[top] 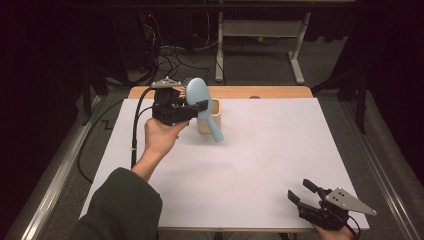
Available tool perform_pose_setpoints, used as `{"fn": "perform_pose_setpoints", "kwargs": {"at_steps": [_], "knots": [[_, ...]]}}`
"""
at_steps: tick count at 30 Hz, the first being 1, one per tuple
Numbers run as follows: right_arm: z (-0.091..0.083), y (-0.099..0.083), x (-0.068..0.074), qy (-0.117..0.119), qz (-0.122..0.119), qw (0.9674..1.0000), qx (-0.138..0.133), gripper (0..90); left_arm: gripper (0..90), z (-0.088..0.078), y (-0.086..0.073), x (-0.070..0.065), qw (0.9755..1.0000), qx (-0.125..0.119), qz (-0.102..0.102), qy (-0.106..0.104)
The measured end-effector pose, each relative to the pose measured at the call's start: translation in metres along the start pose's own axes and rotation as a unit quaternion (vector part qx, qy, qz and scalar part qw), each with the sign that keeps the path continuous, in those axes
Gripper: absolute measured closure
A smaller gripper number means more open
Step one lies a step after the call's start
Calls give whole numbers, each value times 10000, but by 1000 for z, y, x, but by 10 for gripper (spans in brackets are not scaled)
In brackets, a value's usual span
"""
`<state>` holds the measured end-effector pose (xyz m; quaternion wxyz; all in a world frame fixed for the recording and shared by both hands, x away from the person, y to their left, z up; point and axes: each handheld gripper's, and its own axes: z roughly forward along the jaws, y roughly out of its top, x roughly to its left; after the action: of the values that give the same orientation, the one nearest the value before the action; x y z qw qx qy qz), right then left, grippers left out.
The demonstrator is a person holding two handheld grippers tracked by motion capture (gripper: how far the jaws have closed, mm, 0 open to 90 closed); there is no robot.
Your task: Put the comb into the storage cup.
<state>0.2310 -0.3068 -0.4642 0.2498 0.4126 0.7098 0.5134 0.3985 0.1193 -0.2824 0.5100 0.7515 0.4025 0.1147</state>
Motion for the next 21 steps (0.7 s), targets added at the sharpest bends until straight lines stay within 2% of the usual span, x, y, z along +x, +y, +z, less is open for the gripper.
{"fn": "perform_pose_setpoints", "kwargs": {"at_steps": [21], "knots": [[0,0,-1,-13,-16,10000,-2,323,535,19,33,15,9995,-47,-129,273]]}}
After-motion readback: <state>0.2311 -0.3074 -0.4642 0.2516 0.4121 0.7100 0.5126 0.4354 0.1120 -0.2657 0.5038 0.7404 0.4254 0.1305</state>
